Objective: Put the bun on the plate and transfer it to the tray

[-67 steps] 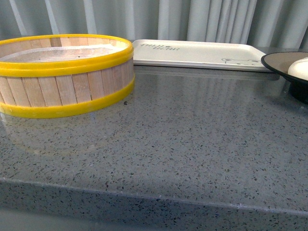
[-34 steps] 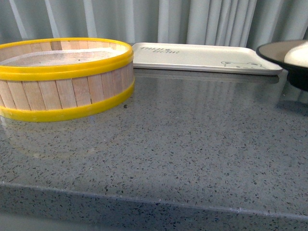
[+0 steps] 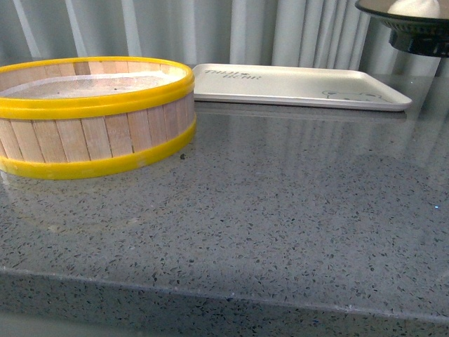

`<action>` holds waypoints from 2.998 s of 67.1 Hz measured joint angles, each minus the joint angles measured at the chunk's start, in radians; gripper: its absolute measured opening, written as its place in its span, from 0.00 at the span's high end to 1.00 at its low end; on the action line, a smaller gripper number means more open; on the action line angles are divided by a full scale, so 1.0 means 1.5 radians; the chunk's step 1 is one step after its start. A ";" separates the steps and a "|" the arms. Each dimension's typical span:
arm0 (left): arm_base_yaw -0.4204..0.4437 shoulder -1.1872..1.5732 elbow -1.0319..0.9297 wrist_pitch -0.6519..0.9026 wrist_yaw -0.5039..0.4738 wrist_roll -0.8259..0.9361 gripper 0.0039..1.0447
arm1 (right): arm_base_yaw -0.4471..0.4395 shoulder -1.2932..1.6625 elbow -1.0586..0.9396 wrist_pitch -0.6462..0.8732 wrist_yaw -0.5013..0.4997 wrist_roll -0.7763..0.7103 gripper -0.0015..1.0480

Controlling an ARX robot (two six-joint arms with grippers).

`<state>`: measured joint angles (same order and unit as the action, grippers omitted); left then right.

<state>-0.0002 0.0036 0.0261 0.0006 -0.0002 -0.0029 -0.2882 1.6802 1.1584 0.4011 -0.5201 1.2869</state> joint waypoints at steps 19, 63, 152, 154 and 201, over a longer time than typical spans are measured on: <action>0.000 0.000 0.000 0.000 0.000 0.000 0.06 | 0.075 0.120 0.134 -0.020 0.022 0.039 0.98; 0.000 0.000 0.000 0.000 0.000 0.000 0.06 | 0.144 0.258 0.292 -0.098 0.046 0.052 0.98; 0.000 0.000 0.000 0.000 0.000 0.000 0.06 | 0.130 0.312 0.356 -0.177 0.032 0.027 0.62; 0.000 0.000 0.000 0.000 0.000 0.000 0.06 | 0.128 0.311 0.356 -0.183 0.032 0.027 0.55; 0.000 0.000 0.000 0.000 0.000 0.000 0.06 | -0.024 -0.078 -0.041 -0.130 0.249 -0.226 0.08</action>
<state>-0.0002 0.0036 0.0261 0.0006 -0.0002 -0.0029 -0.3248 1.5631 1.0973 0.2054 -0.1459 0.9485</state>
